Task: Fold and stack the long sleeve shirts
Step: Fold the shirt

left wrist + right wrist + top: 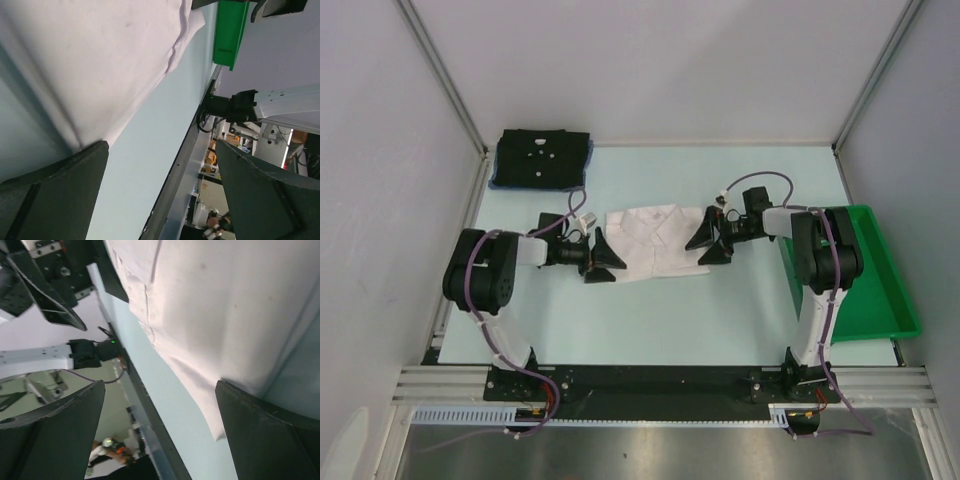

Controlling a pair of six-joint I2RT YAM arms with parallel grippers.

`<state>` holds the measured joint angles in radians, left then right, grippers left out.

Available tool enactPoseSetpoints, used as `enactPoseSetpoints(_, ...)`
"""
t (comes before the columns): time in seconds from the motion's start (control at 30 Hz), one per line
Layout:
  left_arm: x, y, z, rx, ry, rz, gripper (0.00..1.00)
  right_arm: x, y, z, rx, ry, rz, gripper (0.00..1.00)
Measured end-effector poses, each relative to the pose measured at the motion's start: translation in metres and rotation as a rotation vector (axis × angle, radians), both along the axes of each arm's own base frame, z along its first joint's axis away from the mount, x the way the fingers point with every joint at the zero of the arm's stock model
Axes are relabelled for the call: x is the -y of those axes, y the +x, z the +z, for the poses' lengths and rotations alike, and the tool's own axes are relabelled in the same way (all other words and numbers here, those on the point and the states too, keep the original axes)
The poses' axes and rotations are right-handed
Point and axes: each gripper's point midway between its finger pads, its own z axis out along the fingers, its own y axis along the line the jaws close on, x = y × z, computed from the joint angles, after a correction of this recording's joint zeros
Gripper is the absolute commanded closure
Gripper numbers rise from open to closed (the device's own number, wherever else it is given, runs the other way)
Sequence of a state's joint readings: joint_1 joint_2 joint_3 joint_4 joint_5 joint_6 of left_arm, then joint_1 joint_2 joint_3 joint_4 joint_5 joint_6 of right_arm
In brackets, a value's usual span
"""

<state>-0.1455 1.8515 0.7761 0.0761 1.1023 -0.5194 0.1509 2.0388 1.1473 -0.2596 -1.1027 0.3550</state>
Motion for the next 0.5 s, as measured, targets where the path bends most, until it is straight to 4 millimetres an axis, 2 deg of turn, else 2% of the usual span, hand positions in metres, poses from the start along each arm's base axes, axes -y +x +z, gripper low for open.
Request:
enactPoseSetpoints(0.13,-0.012,-0.012,0.007,0.059,0.054,-0.019,0.03,0.007,-0.007,0.005,0.054,-0.077,0.045,0.00)
enactPoseSetpoints(0.23,-0.012,-0.022,0.029,0.151,0.075,-0.058,0.03,-0.001,-0.008,0.022,0.105,-0.089,0.087,0.00)
enactPoseSetpoints(0.37,0.008,-0.018,0.054,0.275,0.058,-0.118,0.03,-0.038,-0.025,0.052,0.219,-0.060,0.191,0.00)
enactPoseSetpoints(0.43,0.017,-0.013,0.052,0.290,0.053,-0.131,0.04,-0.057,-0.032,0.057,0.248,-0.039,0.235,0.00)
enactPoseSetpoints(0.5,0.025,-0.003,0.041,0.269,0.056,-0.128,0.04,-0.069,-0.037,0.051,0.243,-0.030,0.259,0.00)
